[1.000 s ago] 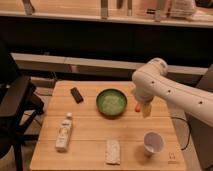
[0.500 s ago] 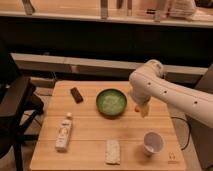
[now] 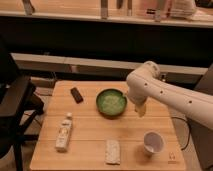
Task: Drag the ceramic bowl in a circle
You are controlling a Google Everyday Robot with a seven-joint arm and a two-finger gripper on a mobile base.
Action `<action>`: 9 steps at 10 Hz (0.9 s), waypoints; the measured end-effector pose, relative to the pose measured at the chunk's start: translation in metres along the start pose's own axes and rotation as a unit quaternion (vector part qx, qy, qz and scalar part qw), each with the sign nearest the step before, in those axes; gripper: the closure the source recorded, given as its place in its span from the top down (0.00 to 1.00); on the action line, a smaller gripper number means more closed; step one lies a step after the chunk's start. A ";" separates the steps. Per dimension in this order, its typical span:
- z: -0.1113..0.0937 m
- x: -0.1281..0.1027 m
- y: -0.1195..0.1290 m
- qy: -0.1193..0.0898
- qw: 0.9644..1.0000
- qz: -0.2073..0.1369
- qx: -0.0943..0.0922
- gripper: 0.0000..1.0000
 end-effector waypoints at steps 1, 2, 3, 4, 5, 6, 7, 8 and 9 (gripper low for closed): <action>0.004 -0.003 -0.003 -0.003 1.000 -0.009 0.000 0.80; 0.007 -0.005 -0.004 -0.005 1.000 -0.014 -0.001 0.80; 0.011 -0.007 -0.005 -0.008 1.000 -0.019 -0.001 0.80; 0.015 -0.008 -0.006 -0.011 1.000 -0.026 -0.003 0.80; 0.021 -0.010 -0.008 -0.015 0.999 -0.034 -0.003 0.80; 0.025 -0.012 -0.011 -0.017 0.999 -0.040 -0.004 0.80; 0.030 -0.012 -0.012 -0.018 0.999 -0.045 -0.004 0.80; 0.040 -0.012 -0.013 -0.019 0.999 -0.049 -0.006 0.80; 0.044 -0.012 -0.013 -0.020 0.998 -0.053 -0.007 0.80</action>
